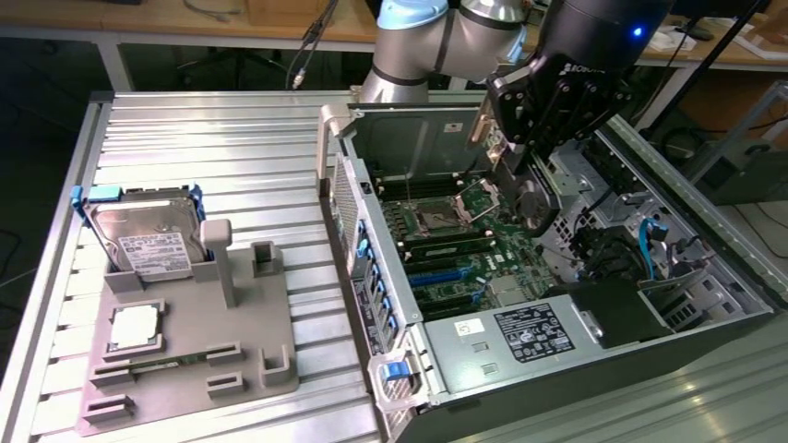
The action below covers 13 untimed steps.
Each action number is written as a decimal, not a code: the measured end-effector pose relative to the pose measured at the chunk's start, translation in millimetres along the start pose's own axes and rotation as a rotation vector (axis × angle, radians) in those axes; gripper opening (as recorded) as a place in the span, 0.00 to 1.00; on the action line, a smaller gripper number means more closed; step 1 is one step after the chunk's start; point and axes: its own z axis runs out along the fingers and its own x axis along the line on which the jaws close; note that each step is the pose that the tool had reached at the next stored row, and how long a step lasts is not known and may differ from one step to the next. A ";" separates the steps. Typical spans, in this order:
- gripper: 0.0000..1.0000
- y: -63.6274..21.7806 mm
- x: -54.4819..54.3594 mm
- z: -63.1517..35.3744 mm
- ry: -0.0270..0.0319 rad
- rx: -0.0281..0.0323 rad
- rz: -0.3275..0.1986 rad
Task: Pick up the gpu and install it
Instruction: 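Insert the gpu into the slot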
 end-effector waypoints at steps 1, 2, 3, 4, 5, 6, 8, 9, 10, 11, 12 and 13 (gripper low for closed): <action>0.27 0.1 -1.4 -0.1 0.0001 0.0002 0.000; 0.27 0.2 -2.4 0.0 0.0001 0.0002 0.000; 0.27 0.2 -3.7 0.0 0.0001 0.0002 0.000; 0.27 0.3 -4.6 0.1 0.0001 0.0002 0.000; 0.27 0.2 -4.6 0.1 0.0001 0.0002 0.000; 0.27 0.3 -4.6 0.1 0.0001 0.0002 0.000; 0.27 0.3 -4.6 0.1 0.0001 0.0002 0.000; 0.27 0.3 -4.6 0.1 0.0001 0.0002 -0.001; 0.27 0.3 -4.6 0.1 0.0001 0.0001 -0.003; 0.27 0.3 -4.6 0.1 0.0002 0.0001 -0.004; 0.27 0.3 -4.6 0.1 0.0002 -0.0001 -0.007; 0.27 0.3 -4.6 0.1 0.0003 -0.0002 -0.010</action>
